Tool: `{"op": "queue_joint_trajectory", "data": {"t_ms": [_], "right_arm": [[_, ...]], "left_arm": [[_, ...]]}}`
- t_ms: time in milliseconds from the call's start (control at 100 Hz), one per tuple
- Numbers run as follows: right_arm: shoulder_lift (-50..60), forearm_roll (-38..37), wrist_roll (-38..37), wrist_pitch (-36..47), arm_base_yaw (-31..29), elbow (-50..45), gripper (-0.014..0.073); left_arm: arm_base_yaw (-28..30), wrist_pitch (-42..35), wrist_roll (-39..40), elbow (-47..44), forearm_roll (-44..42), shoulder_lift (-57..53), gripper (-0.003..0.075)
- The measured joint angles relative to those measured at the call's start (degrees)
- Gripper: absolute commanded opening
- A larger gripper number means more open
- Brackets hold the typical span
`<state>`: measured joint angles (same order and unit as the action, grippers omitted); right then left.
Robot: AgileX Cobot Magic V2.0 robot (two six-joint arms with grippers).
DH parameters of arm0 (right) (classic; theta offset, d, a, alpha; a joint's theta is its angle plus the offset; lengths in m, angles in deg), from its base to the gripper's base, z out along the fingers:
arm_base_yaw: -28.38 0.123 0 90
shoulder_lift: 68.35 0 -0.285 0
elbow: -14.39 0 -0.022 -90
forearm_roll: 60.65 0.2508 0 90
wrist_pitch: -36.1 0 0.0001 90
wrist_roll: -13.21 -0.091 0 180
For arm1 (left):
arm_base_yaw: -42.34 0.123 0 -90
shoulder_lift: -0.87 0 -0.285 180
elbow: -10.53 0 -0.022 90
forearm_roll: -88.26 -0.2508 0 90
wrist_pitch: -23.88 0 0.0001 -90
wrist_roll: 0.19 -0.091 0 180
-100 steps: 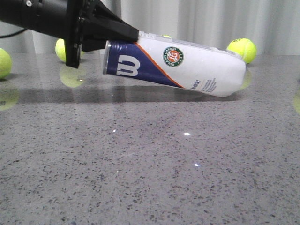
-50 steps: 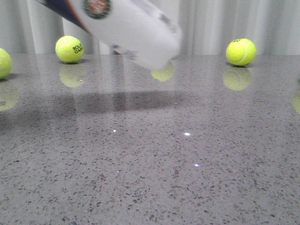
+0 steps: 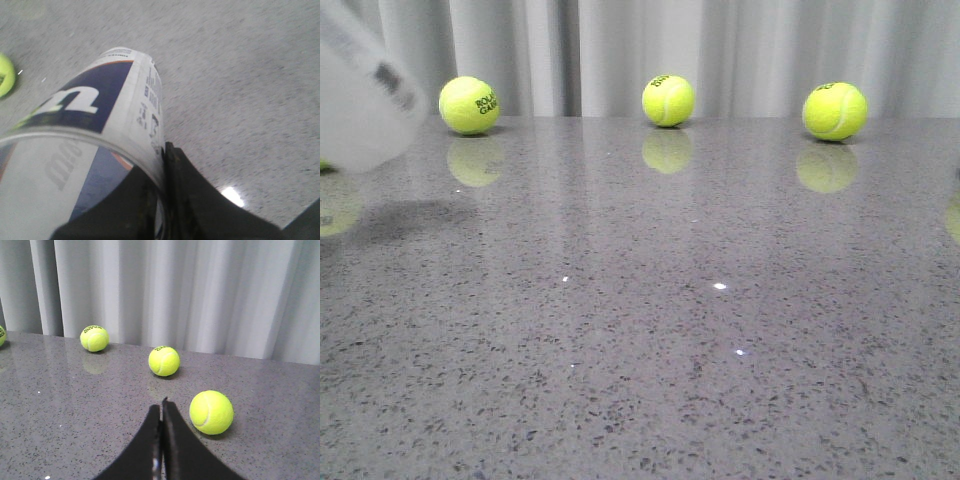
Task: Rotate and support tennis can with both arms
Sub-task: 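Lift the can with the left gripper, tilting it upright toward the left arm, then lower the can upright onto the table with the left gripper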
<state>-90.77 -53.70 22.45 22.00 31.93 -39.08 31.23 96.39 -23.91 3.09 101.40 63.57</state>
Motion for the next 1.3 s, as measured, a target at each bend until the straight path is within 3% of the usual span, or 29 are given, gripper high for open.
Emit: {"op": "queue_joint_trajectory", "data": {"t_ms": [220, 920, 1010, 1180, 1300], "right_arm": [[0.0, 0.0, 0.0, 0.0, 0.0, 0.0, -0.0068], [0.0, 0.0, 0.0, 0.0, 0.0, 0.0, -0.0068], [0.0, 0.0, 0.0, 0.0, 0.0, 0.0, -0.0068], [0.0, 0.0, 0.0, 0.0, 0.0, 0.0, -0.0068], [0.0, 0.0, 0.0, 0.0, 0.0, 0.0, -0.0068]], "left_arm": [[0.1, 0.2, 4.0, -0.1, -7.0, 0.0, -0.0021], [0.1, 0.2, 6.5, -1.7, -7.6, 0.9, -0.0016], [0.1, 0.2, 6.7, -1.7, -7.6, 1.1, 0.0038], [0.1, 0.2, 7.0, -1.7, -7.6, 1.5, 0.0215], [0.1, 0.2, 7.0, -1.7, -7.2, 2.2, 0.0286]]}}
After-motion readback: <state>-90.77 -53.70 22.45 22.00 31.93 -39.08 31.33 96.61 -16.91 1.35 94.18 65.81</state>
